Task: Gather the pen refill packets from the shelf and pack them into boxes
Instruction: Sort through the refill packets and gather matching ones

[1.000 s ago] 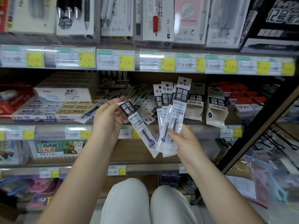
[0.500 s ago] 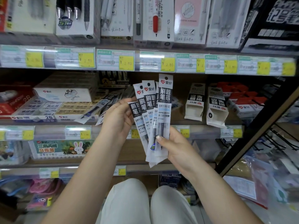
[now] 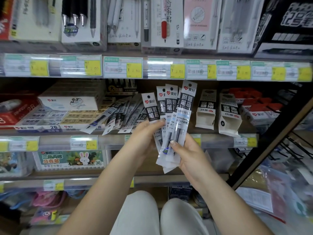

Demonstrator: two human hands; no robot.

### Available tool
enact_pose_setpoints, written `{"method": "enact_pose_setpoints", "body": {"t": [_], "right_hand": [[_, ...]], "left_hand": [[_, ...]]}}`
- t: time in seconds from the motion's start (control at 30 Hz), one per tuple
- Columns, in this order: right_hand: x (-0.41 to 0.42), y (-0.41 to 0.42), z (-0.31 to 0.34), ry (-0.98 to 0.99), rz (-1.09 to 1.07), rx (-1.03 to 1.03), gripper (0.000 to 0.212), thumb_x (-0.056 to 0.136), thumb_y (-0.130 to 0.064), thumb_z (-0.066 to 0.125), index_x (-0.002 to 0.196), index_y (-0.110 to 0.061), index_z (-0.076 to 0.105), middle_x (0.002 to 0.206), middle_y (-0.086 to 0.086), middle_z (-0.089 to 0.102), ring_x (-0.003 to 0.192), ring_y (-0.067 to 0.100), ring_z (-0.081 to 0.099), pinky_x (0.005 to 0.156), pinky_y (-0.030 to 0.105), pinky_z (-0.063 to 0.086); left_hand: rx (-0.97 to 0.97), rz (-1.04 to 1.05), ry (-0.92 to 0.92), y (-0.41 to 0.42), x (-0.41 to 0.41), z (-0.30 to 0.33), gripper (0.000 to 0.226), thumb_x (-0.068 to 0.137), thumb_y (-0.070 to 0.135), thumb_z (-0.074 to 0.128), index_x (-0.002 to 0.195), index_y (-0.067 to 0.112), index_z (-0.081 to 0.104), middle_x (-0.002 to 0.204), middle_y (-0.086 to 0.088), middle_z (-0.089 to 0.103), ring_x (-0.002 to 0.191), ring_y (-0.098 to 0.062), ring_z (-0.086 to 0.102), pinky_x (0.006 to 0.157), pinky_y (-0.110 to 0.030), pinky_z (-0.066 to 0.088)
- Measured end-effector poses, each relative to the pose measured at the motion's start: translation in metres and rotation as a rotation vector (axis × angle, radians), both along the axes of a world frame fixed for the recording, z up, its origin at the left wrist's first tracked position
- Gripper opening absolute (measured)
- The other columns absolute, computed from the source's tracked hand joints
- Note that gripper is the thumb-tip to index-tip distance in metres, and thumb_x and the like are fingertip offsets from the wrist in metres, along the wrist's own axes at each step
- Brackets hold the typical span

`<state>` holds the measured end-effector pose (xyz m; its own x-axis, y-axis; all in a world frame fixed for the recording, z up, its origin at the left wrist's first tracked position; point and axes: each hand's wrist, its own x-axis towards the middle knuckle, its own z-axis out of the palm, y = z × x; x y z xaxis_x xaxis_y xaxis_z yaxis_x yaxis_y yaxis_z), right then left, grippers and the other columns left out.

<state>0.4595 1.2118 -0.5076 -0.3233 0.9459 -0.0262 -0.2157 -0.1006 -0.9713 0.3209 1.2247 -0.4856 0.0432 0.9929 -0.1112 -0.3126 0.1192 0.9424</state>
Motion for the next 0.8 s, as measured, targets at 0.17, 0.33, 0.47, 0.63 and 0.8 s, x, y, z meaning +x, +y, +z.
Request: {"method": "enact_pose_setpoints", "body": {"t": [0.17,0.33,0.47,0.63,0.8], "right_hand": [[-0.002,-0.001,-0.003,-0.040,-0.028,0.002,0.032,0.096,-0.004,0.046,0.114,-0.027,0.060,0.113,-0.001,0.069,0.107,0.019,0.064,0.098,0.048,0.048],[-0.002,0.000,-0.004,-0.083,-0.051,-0.006,0.030,0.096,-0.006,0.049,0.112,-0.029,0.061,0.111,-0.002,0.070,0.105,0.019,0.065,0.095,0.048,0.050],[-0.004,0.000,-0.004,-0.097,-0.053,-0.009,0.028,0.096,-0.006,0.049,0.111,-0.026,0.062,0.108,0.002,0.071,0.102,0.022,0.067,0.094,0.050,0.050],[-0.002,-0.003,-0.001,-0.091,-0.016,-0.004,0.030,0.095,-0.003,0.048,0.103,-0.027,0.064,0.101,-0.001,0.073,0.097,0.018,0.069,0.092,0.047,0.052],[-0.002,-0.002,0.000,-0.099,-0.004,-0.004,0.029,0.095,-0.003,0.048,0.105,-0.025,0.065,0.105,0.004,0.072,0.100,0.022,0.067,0.093,0.049,0.051]], "left_hand": [[0.010,0.129,0.014,-0.002,0.010,-0.004,0.014,0.092,0.016,0.057,0.096,0.009,0.068,0.092,-0.007,0.073,0.089,-0.025,0.068,0.085,-0.042,0.053],[0.049,0.167,-0.039,-0.006,0.019,-0.003,0.019,0.097,0.016,0.050,0.101,0.009,0.068,0.095,-0.009,0.073,0.088,-0.024,0.068,0.081,-0.040,0.054],[0.049,0.201,-0.050,-0.006,0.022,-0.005,0.019,0.097,0.017,0.050,0.097,0.013,0.069,0.092,-0.007,0.074,0.084,-0.021,0.070,0.078,-0.038,0.055],[0.047,0.178,-0.068,-0.006,0.021,-0.005,0.019,0.097,0.019,0.049,0.099,0.012,0.067,0.082,-0.003,0.074,0.073,-0.018,0.071,0.059,-0.029,0.054],[0.045,0.161,-0.073,-0.006,0.020,-0.006,0.022,0.096,0.025,0.051,0.102,0.011,0.068,0.087,-0.007,0.074,0.076,-0.020,0.071,0.061,-0.030,0.054]]}}
